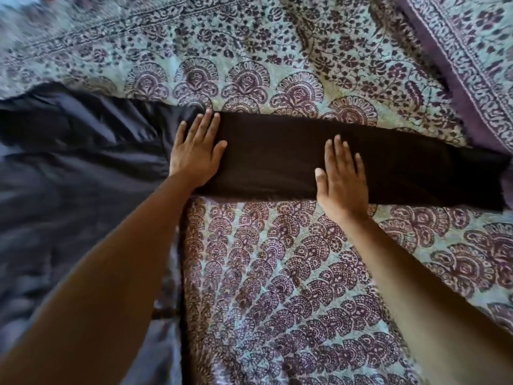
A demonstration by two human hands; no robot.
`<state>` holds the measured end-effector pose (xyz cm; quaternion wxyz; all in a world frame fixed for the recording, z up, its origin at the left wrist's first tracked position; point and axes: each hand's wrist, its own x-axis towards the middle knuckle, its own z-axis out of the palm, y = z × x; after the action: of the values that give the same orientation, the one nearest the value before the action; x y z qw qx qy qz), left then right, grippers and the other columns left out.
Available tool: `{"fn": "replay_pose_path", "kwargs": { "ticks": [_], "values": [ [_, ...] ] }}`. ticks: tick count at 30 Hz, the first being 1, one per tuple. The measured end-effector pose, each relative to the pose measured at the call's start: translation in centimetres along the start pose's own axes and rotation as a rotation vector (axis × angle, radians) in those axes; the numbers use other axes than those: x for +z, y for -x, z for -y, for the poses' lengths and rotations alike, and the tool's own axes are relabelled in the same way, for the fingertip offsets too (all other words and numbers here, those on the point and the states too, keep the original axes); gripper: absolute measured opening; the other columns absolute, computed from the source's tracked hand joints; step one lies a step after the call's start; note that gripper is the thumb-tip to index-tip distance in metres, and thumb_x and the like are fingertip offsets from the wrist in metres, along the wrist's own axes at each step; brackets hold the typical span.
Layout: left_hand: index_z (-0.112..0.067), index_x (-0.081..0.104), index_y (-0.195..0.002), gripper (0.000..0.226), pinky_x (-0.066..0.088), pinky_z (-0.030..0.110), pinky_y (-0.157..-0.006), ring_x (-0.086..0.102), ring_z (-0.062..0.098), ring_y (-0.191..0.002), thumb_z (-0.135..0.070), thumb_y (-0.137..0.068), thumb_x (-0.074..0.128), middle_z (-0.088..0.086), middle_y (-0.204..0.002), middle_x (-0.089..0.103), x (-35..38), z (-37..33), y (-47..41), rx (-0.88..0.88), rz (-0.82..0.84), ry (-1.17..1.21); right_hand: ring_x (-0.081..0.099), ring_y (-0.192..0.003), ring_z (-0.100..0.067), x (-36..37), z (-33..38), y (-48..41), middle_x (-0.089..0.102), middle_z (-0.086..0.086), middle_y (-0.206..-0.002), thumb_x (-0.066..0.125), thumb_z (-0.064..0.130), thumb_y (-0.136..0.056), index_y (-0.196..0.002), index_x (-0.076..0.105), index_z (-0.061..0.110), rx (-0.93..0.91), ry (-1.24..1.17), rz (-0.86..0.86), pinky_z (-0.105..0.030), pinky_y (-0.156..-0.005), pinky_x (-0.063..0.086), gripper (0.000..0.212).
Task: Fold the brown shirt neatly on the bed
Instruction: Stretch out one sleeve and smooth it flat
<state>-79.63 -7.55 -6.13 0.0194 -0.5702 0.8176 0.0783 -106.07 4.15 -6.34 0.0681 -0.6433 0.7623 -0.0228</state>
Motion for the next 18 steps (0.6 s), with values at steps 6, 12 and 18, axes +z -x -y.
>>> {"fn": "replay_pose_path", "kwargs": {
  "ticks": [6, 12, 18],
  "values": [
    [-0.016, 0.008, -0.15, 0.057, -0.004, 0.045, -0.117, 0.001, 0.02, -0.146, -0.039, -0.1, 0.022, 0.004, -0.159, 0.002, -2.5, 9.8, 0.1, -0.338, 0.008, -0.071, 0.01, -0.144, -0.024, -0.6, 1.8, -0.2, 0.009, -0.013, -0.155, 0.013, 0.038, -0.09, -0.147, 0.013, 0.006, 0.114, 0.004, -0.004, -0.041, -0.116, 0.004, 0.065],
    [-0.026, 0.015, -0.149, 0.055, 0.002, 0.043, -0.116, 0.011, 0.02, -0.146, -0.044, -0.097, 0.021, 0.001, -0.158, 0.011, -0.9, 5.9, 1.3, 0.027, 0.031, -0.043, 0.008, -0.144, -0.021, 0.1, 11.8, -0.1, 0.007, -0.01, -0.156, 0.002, 0.044, -0.086, -0.147, 0.011, 0.009, -0.178, -0.091, 0.053, -0.038, -0.115, 0.002, 0.071],
    [-0.028, 0.01, -0.149, 0.053, 0.0, 0.042, -0.117, 0.004, 0.016, -0.146, -0.04, -0.1, 0.025, -0.004, -0.159, 0.006, -1.6, 12.6, -0.5, -0.095, 0.011, 0.013, 0.019, -0.142, -0.023, 1.9, 11.4, 0.1, 0.018, -0.01, -0.154, 0.015, 0.044, -0.091, -0.146, 0.021, 0.011, -0.134, -0.028, -0.012, -0.041, -0.115, 0.01, 0.064]
  ]
}}
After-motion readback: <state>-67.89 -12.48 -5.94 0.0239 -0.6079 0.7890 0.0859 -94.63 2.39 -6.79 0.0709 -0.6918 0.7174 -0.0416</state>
